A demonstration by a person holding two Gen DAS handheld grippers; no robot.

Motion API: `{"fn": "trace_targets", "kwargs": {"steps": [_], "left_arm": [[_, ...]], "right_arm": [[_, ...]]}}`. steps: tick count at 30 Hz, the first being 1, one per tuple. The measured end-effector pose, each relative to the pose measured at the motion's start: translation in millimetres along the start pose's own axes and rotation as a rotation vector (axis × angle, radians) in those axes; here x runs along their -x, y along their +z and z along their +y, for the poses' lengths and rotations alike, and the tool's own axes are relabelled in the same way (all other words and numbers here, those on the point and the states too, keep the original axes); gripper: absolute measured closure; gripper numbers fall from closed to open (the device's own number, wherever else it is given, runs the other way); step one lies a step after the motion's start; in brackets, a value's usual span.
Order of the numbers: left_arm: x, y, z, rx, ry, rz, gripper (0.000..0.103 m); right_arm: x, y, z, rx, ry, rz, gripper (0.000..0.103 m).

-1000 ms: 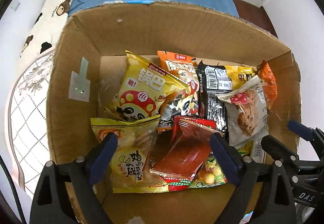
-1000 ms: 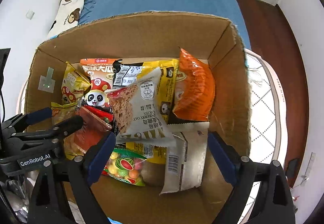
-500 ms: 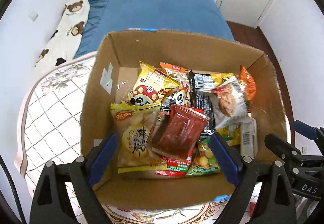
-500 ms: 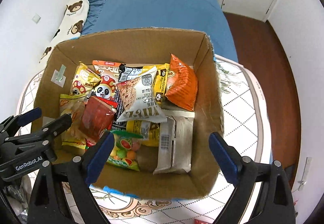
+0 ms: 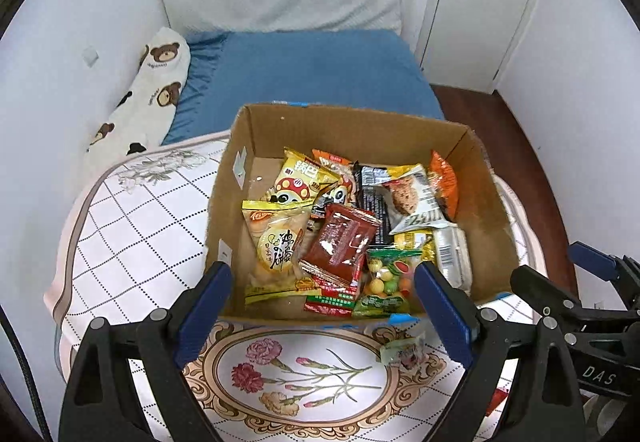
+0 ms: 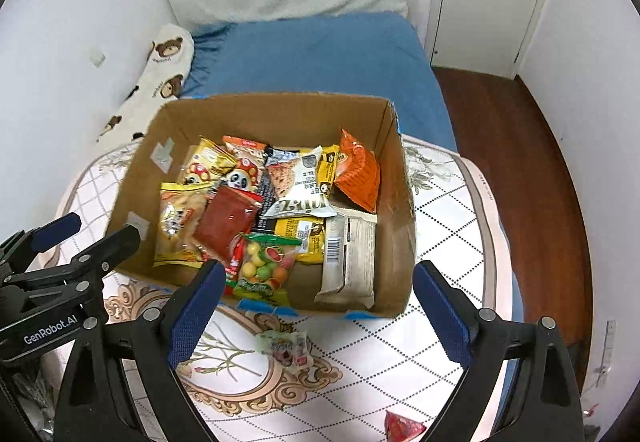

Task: Organize snacks
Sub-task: 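Lift both tools back from the box toward the last snacks, then grasp the small white candy with the left tool while the right tool grasps the red triangular packet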

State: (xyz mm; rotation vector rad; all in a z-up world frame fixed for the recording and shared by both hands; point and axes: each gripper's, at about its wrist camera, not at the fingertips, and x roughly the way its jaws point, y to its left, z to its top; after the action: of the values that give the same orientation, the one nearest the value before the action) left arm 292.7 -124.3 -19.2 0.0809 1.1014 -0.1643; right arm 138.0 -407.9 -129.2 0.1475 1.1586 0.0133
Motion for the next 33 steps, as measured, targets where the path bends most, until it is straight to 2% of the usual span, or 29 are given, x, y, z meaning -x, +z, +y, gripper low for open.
{"fn": "trace_targets", "kwargs": {"steps": [11, 16, 20, 26, 33], "left_arm": [[59.8, -28.6, 3.5, 0.009, 0.005, -0.099, 0.010], [62.8, -48.5, -6.1, -0.014, 0.035, -0.098, 0.010], [35.5, -71.0, -24.2, -0.046, 0.026, -0.009, 0.010], [-44.9, -97.6, -68.2, -0.153, 0.005, 0.195, 0.010], [-130.4, -112.1, -101.7, -0.219, -0.012, 0.369, 0.010]], "right_arm": [[67.7, -30.4, 5.9, -0.031, 0.045, -0.107, 0.007], [75.8, -50.4, -6.9, -0.081, 0.083, -0.097, 0.007], [56.7, -76.4, -37.0, -0.158, 0.078, -0.029, 0.007], [13.8, -130.9, -99.3, -0.293, 0.012, 0.101, 0.006], [-43.4, -194.1, -150.8, -0.390, -0.060, 0.269, 0.008]]}}
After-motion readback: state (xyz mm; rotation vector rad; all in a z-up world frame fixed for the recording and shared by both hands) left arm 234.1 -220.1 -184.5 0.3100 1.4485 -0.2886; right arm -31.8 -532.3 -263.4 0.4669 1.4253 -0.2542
